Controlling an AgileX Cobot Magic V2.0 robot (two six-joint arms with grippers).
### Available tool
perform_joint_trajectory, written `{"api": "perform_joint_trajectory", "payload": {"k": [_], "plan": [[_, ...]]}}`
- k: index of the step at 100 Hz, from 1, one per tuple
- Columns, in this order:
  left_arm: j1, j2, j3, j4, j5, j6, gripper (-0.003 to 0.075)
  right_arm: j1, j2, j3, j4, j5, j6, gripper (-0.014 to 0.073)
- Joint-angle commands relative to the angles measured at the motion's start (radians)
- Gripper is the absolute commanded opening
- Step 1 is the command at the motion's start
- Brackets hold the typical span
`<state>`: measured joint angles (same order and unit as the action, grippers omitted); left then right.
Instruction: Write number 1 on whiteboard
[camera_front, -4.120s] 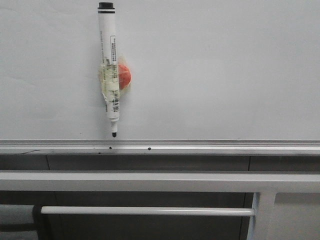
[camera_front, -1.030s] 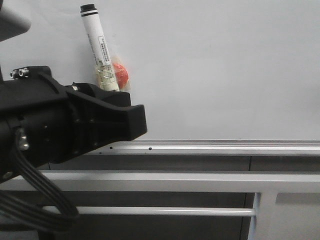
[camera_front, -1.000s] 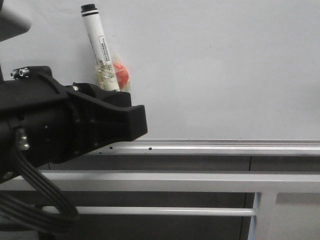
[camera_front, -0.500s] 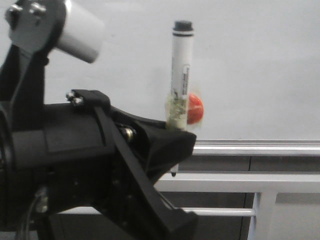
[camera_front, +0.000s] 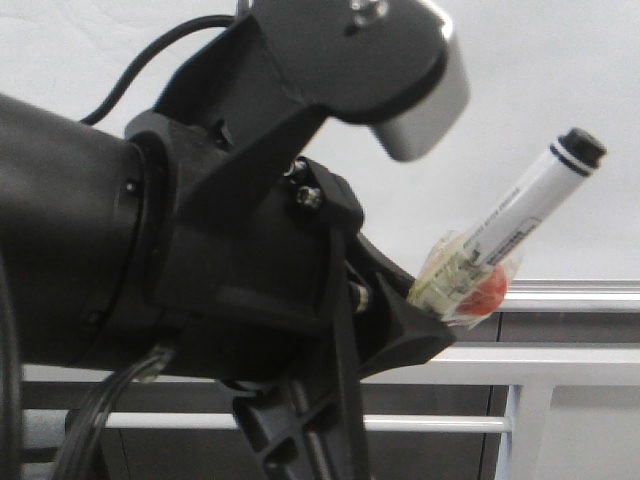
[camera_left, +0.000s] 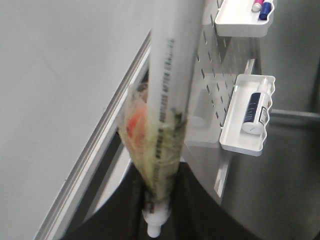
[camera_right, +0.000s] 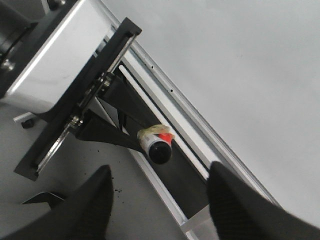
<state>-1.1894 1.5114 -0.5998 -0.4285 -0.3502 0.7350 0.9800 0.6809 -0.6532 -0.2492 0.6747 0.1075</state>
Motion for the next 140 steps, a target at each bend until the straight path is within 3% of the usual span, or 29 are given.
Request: {"api": "perform_joint_trajectory", "payload": {"k": [1,74,84,102,114,124,140], "plan": [[0.001,-0.038,-0.029,-0.009,-0.049,0.042,-0.0020,0.002,0.029,-0.037,-0.024,-0.043,-0.014,0.0458],[0.001,-0.038,-0.069,0.003,-0.055,0.110,-0.0020,0.002,0.228,-0.098,-0.028,-0.080,-0.014,0.0449],[0.001,-0.038,-0.069,0.003,-0.055,0.110,-0.0020,0.002,0.237,-0.098,-0.028,-0.076,-0.014,0.0344],[0.001,-0.038,-0.069,0.004,-0.059,0.110,-0.0020,0.002,0.238,-0.098,-0.031,-0.043,-0.014,-0.0065],[0.001,-0.038,-0.069,0.004,-0.070,0.110,-0.0016,0.002,0.238,-0.098,-0.039,-0.028,-0.014,-0.0064],[0.001,-0.038,-0.069,0.004,-0.072,0.110,0.0053,0.002,0.238,-0.098,-0.051,-0.028,-0.014,-0.0065],[0.001,-0.043,-0.069,0.005,-0.072,0.110,0.0301,0.002,0.238,-0.100,-0.063,-0.046,-0.012,-0.0065]]}}
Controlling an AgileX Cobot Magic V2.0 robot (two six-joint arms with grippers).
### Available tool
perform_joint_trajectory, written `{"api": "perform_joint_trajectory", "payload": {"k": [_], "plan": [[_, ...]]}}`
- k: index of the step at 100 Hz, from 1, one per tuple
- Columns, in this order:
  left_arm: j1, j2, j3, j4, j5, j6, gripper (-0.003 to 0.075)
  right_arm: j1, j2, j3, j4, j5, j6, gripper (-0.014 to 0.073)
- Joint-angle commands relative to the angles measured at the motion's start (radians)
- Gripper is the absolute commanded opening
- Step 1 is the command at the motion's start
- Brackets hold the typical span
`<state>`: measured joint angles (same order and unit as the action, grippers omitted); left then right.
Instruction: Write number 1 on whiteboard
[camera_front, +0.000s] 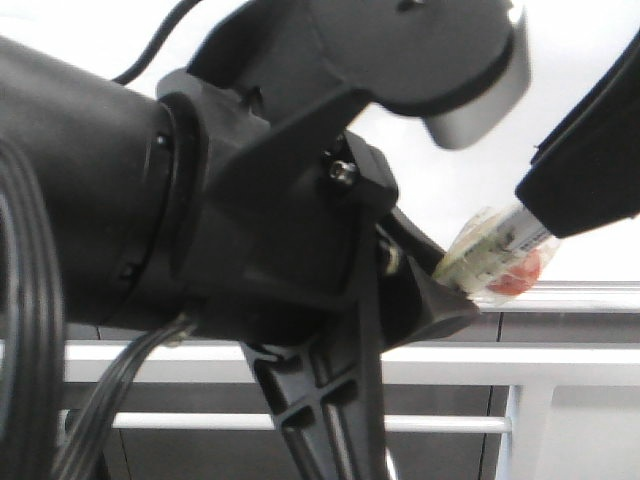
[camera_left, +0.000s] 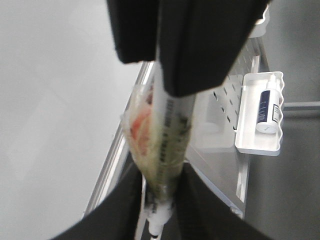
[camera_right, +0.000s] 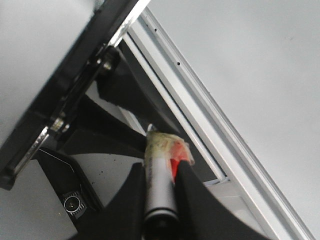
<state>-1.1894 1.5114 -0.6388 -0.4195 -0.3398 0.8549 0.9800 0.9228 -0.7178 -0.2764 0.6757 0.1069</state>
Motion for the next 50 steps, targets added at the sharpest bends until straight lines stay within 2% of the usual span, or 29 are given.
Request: {"api": "perform_joint_trajectory", "payload": {"k": [1,8,13,37,50], "plan": [[0.001,-0.043,-0.029,-0.004,-0.083,-0.010,0.0321,0.002,-0.004,-0.034,-0.036,-0.045,-0.009,-0.0065],[0.001,-0.058,-0.029,-0.026,-0.081,-0.010,0.0393,0.002,-0.004,-0.054,-0.041,-0.016,-0.009,-0.0065],[0.001,-0.077,-0.029,-0.054,-0.067,-0.010,0.0415,-0.004,-0.004,-0.071,-0.052,0.010,-0.009,-0.0065],[0.001,-0.228,0.041,-0.080,0.024,-0.010,0.0398,-0.027,-0.065,-0.114,-0.091,0.030,0.008,-0.0065],[0.001,-0.323,0.128,-0.218,0.029,-0.010,0.0382,-0.027,-0.158,-0.106,-0.091,0.059,0.057,-0.0064]]}}
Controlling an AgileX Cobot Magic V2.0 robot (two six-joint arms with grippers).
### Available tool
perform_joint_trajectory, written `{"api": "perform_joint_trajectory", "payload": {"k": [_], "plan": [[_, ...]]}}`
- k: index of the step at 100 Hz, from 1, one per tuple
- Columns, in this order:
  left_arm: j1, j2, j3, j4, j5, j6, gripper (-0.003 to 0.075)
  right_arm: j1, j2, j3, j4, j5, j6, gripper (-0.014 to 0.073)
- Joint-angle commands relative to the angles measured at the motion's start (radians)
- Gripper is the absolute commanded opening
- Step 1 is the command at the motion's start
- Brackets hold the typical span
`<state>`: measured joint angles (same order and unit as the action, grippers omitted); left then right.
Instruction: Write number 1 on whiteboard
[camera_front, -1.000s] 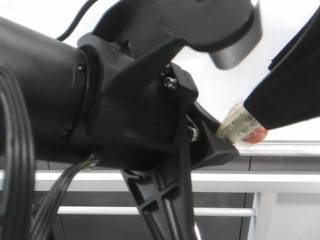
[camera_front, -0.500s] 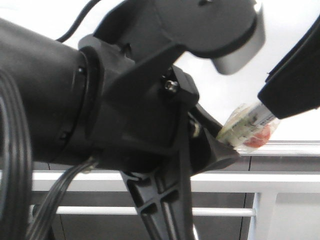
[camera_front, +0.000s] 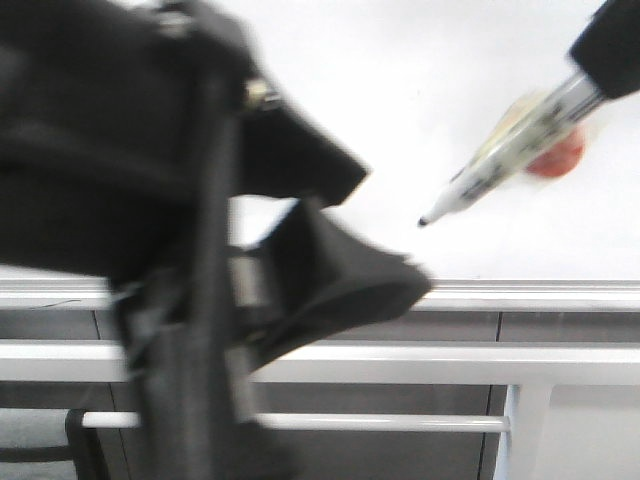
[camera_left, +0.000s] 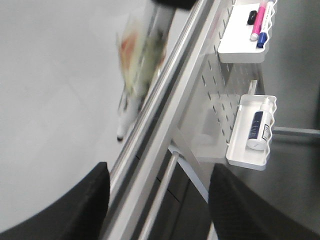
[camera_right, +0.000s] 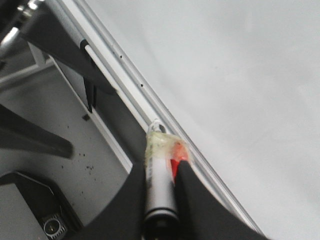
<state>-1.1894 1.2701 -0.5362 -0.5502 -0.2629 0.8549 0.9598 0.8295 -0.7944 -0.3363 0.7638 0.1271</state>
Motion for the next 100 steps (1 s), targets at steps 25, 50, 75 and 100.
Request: {"api": "perform_joint_trajectory", "payload": {"k": [25,50,75,100], "plan": [[0.001,-0.261,0.158,-0.234,-0.229,-0.010,0.0185,-0.007,-0.332,0.102,-0.025,-0.049,0.087,-0.0063],[0.001,-0.331,0.181,-0.337,-0.325,-0.010,0.0069,-0.007,-0.581,0.286,-0.016,-0.114,0.129,-0.0062],[0.001,-0.331,0.181,-0.350,-0.344,-0.010,-0.0020,-0.010,-0.707,0.420,-0.028,-0.266,0.129,-0.0062],[0.001,-0.331,0.181,-0.403,-0.405,-0.010,-0.0020,-0.032,-0.707,0.427,-0.237,-0.285,0.282,-0.0062]]}}
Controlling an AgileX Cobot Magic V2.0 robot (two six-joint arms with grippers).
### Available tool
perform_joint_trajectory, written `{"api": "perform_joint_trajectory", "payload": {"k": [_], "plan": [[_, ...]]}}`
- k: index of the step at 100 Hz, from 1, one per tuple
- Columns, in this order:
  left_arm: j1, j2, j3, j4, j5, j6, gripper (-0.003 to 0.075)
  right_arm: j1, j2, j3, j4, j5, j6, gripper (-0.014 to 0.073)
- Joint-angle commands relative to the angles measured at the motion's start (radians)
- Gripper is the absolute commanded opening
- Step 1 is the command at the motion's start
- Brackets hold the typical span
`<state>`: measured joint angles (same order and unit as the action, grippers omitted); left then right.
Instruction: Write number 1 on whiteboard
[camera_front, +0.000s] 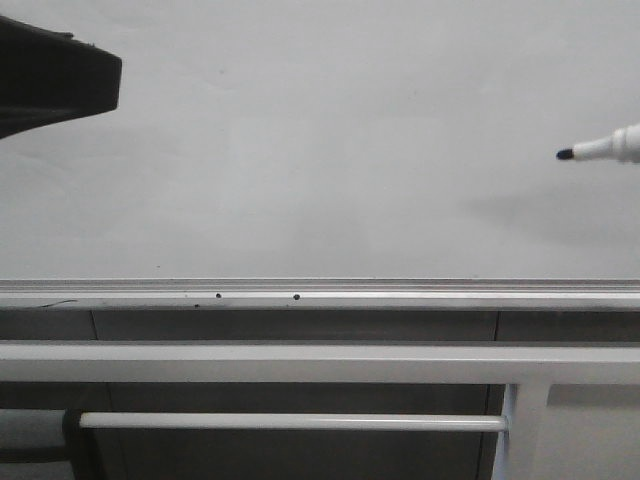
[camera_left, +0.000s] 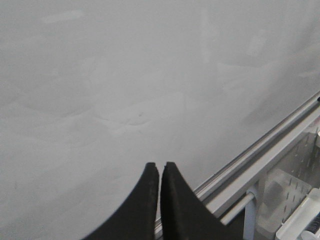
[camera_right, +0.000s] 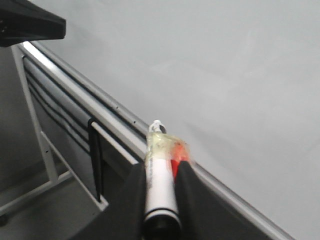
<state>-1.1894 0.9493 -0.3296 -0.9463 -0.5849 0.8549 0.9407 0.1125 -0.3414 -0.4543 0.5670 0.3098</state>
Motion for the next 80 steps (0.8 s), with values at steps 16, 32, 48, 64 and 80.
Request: {"api": "perform_joint_trajectory", "payload": {"k": [16,32,48,64,80], "plan": [[0.001,-0.011,-0.026,-0.021,-0.088,-0.010,-0.0020,-0.013,0.010,-0.026,-0.208,-0.089,0.173,-0.0062],[0.001,-0.011,-0.026,-0.021,-0.088,-0.010,-0.0020,-0.013,0.010,-0.026,-0.219,-0.099,0.173,-0.0062],[0.001,-0.011,-0.026,-0.044,-0.088,-0.010,-0.0020,-0.013,0.010,-0.026,-0.228,-0.099,0.187,-0.0061],[0.001,-0.011,-0.026,-0.082,-0.088,-0.010,-0.0020,-0.013,0.010,-0.028,-0.301,-0.079,0.325,-0.0062],[0.001,-0.011,-0.026,-0.084,-0.088,-0.010,-0.0020,-0.013,0.010,-0.028,-0.286,-0.082,0.349,-0.0062]]}}
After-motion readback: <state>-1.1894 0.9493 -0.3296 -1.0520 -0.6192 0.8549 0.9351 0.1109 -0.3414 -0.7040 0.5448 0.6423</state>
